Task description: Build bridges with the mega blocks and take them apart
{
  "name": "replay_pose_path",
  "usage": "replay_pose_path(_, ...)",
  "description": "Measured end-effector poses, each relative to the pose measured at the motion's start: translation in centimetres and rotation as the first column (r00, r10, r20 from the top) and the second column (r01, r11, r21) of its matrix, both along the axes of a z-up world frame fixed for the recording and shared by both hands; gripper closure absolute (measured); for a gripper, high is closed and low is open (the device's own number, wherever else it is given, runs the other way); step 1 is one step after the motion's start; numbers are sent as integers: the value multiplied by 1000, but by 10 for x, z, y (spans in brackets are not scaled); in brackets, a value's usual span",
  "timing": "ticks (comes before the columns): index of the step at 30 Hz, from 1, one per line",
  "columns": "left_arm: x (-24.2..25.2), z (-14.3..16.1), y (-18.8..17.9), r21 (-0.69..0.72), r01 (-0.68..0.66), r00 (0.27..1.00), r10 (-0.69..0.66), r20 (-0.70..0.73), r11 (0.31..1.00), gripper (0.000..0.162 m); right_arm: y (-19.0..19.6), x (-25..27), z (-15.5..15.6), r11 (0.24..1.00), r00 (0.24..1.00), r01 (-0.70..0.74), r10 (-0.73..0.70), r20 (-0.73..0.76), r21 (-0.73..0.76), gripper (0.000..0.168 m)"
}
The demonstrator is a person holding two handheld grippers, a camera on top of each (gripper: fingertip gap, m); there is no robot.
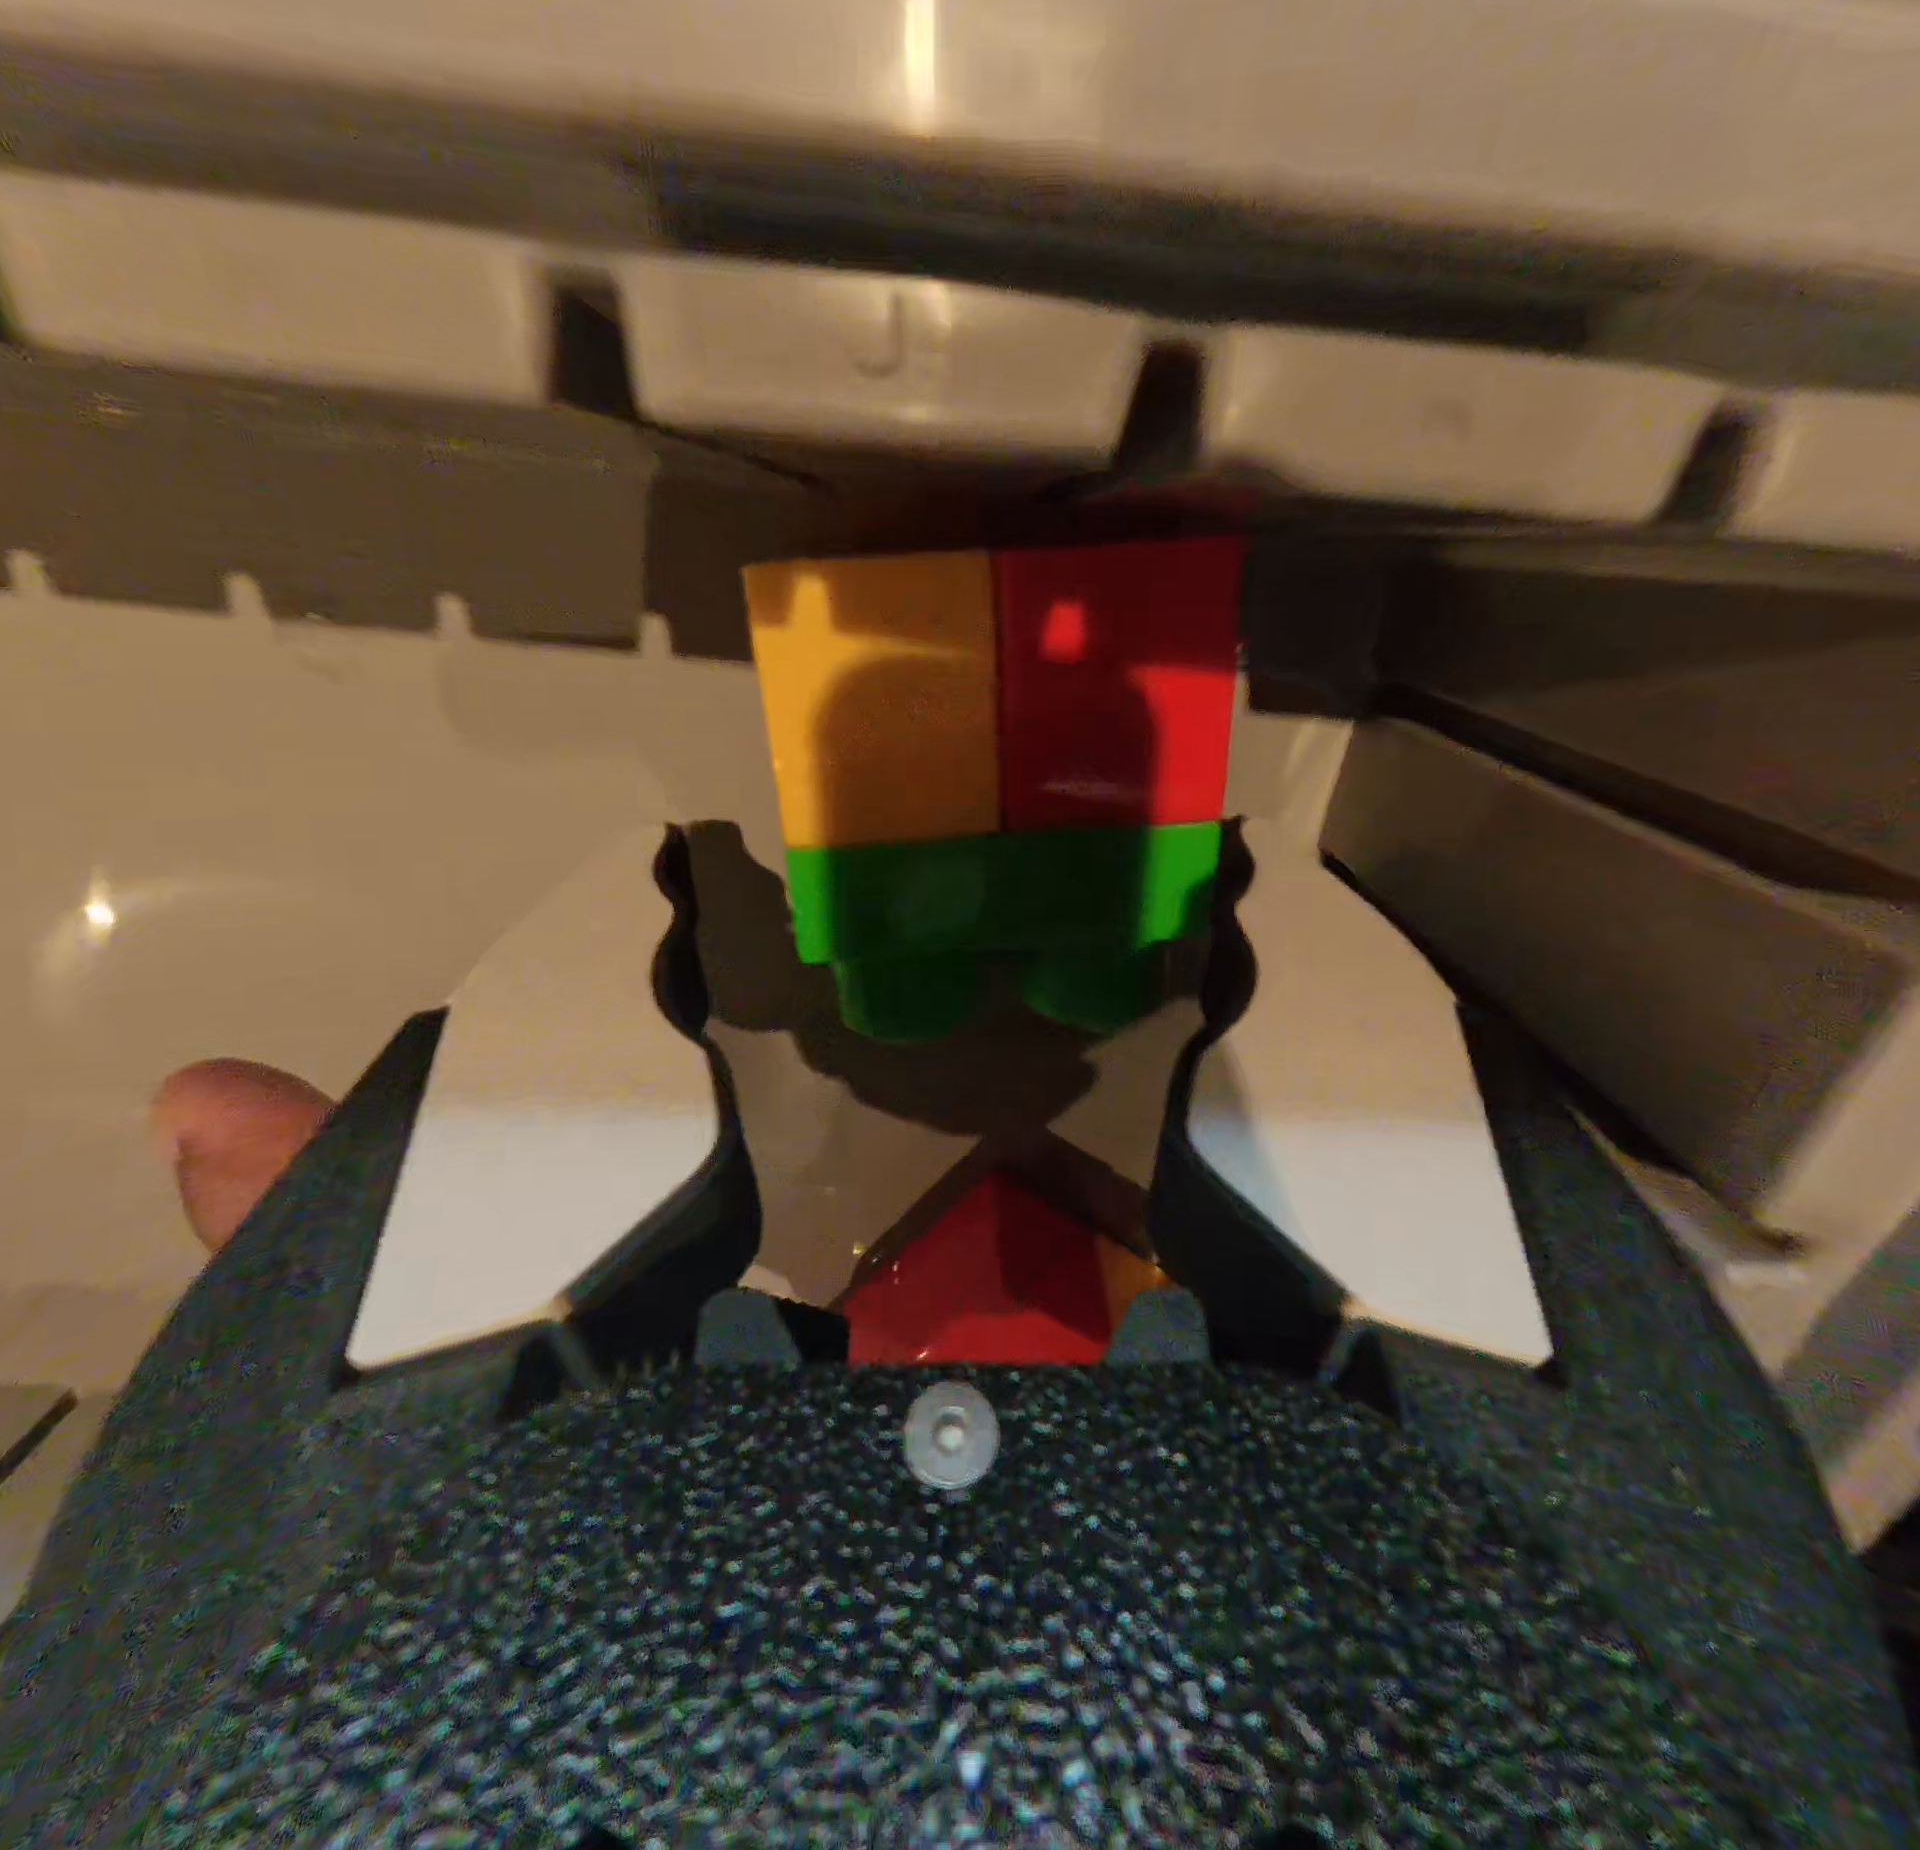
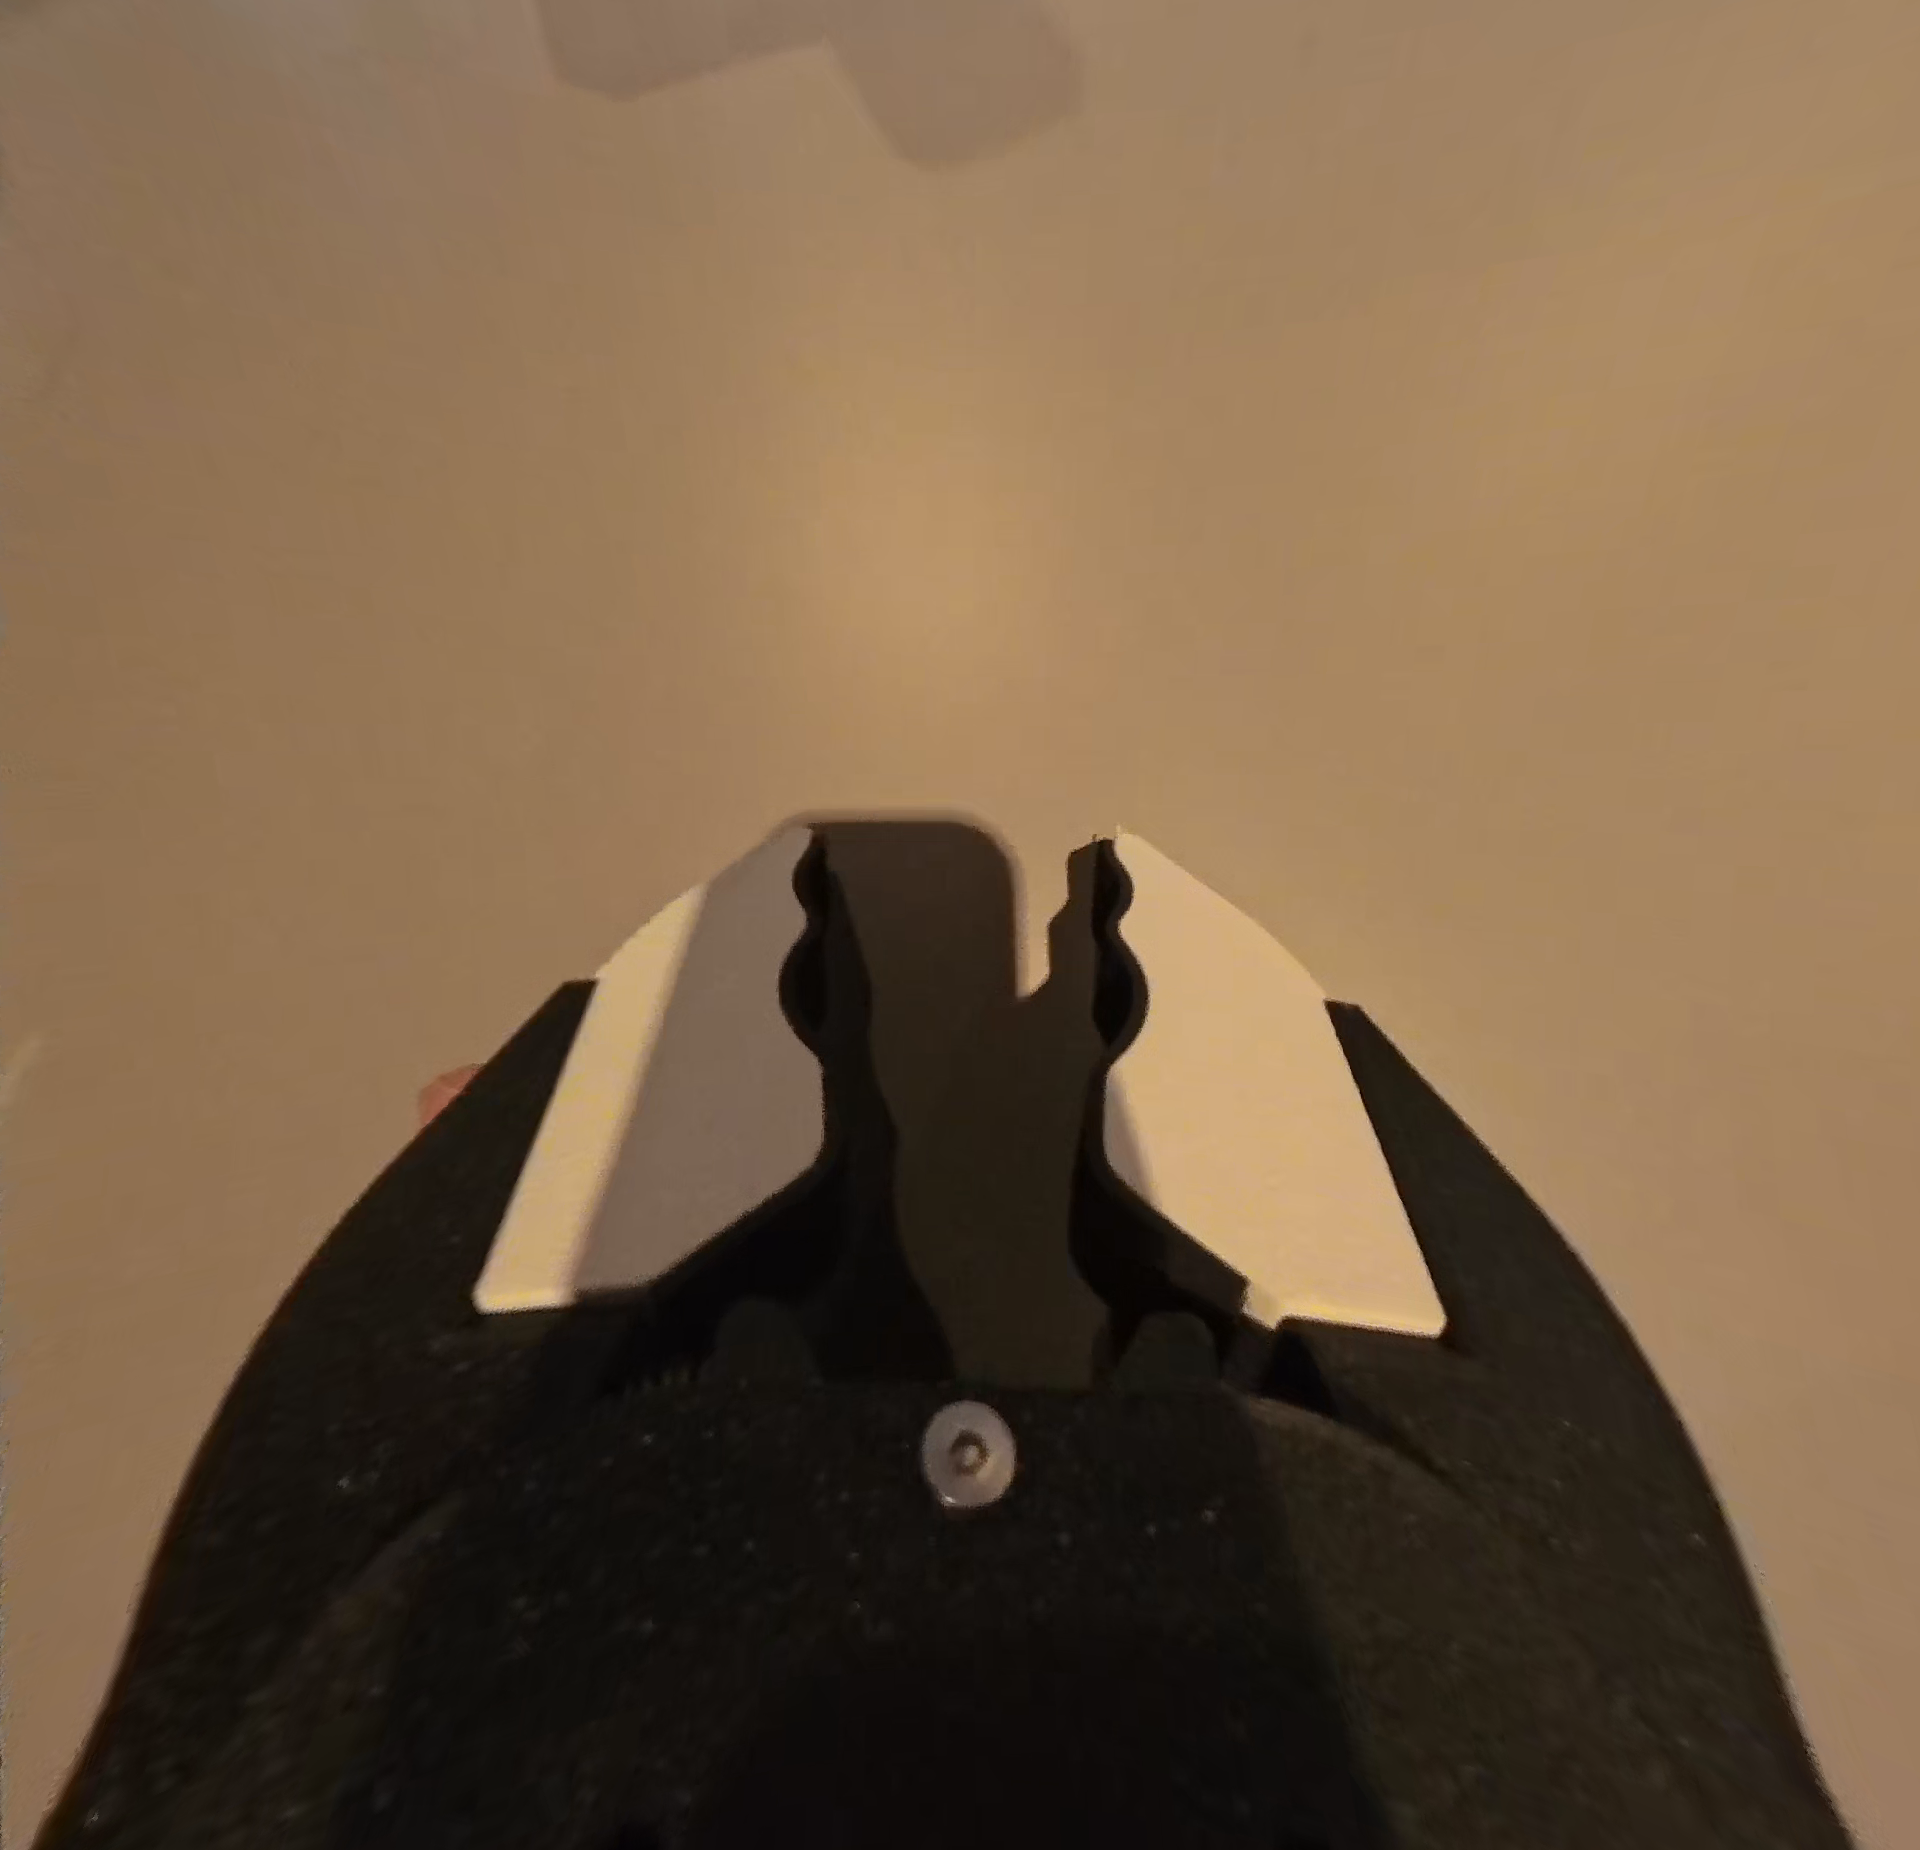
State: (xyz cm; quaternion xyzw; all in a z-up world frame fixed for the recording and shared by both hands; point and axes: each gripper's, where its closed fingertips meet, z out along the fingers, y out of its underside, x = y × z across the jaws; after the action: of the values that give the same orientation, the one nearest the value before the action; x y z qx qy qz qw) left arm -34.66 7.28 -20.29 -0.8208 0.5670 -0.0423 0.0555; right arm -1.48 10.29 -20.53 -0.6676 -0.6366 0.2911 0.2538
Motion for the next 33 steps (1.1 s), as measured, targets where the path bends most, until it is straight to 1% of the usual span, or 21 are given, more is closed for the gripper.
replay_pose_path(1,-1,-4,-1,-8,7,1000,-7,-19,1000,72,0,0,0,1000,1000,2,-2,-2,-7,118)
replay_pose_path(3,1,-7,0,18,41,999,-40,-36,999,77,0,1,1,1000,1000,5,-5,-10,-9,119)
replay_pose_path(5,5,-5,1,41,60,998,-59,-15,997,86,0,1,3,1000,1000,6,-6,-23,-8,119)
replay_pose_path(7,6,-3,3,83,51,999,-51,1,995,86,0,1,4,1000,999,6,-7,-37,-14,119)
replay_pose_path(10,-6,5,17,203,-32,999,37,-24,979,86,0,1,9,1000,997,5,-7,-73,-23,119)
replay_pose_path(12,-17,25,28,312,-81,995,97,-36,947,87,1,2,14,1000,994,11,-14,-110,-29,119)
replay_pose_path(13,-21,41,36,388,-113,991,134,-27,915,87,2,2,17,999,991,18,-22,-132,-34,119)
replay_pose_path(15,-22,82,51,551,-167,979,203,-4,818,87,5,3,23,998,983,39,-48,-176,-50,118)
replay_pose_path(16,-17,105,56,627,-170,975,220,-2,760,87,7,4,26,997,979,50,-61,-196,-61,117)
replay_pose_path(18,7,151,65,776,-156,973,230,14,611,87,11,4,31,994,969,74,-92,-230,-86,116)
replay_pose_path(20,54,190,70,876,-163,977,197,80,454,87,15,4,35,989,959,97,-122,-257,-110,113)
replay_pose_path(21,81,204,72,909,-179,978,169,123,375,87,18,3,38,986,952,106,-137,-273,-125,110)
replay_pose_path(23,136,218,76,942,-231,972,97,213,245,87,21,1,48,979,931,119,-168,-323,-164,104)
replay_pose_path(24,162,218,80,947,-256,967,57,250,195,88,21,0,55,975,918,121,-180,-352,-184,102)
replay_pose_path(26,206,205,91,949,-292,955,-4,295,118,88,25,1,74,976,893,123,-188,-409,-180,98)
replay_pose_path(29,255,167,113,952,-298,950,-71,303,76,87,39,10,101,980,866,165,-196,-459,-108,93)
replay_pose_path(31,277,140,127,967,-244,964,-93,250,78,87,51,16,112,977,861,200,-210,-463,-71,89)
replay_pose_path(33,291,121,134,979,-183,974,-116,192,84,87,63,18,116,975,867,220,-215,-449,-42,87)
